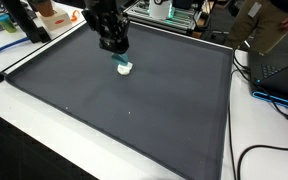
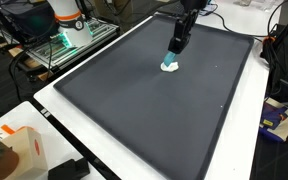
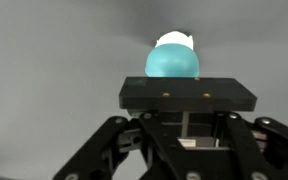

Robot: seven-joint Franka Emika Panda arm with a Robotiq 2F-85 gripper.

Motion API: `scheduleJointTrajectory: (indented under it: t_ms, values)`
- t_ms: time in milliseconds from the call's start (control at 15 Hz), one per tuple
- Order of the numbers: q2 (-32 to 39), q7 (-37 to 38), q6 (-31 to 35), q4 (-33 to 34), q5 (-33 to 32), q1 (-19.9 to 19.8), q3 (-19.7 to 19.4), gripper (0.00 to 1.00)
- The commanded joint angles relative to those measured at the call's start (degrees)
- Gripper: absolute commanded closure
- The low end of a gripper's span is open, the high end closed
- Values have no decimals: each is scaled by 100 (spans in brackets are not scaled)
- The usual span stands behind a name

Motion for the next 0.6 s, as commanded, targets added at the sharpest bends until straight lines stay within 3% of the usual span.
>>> scheduleJointTrajectory:
  t_ms: [0,133,533]
  values:
    - [-1361,-308,35,-1233,121,-29,48,78]
    - [-1958,-668,-52,-1719,300,-15,142,78]
    - [-3784,-2236,-848,-3130,1636,314,260,78]
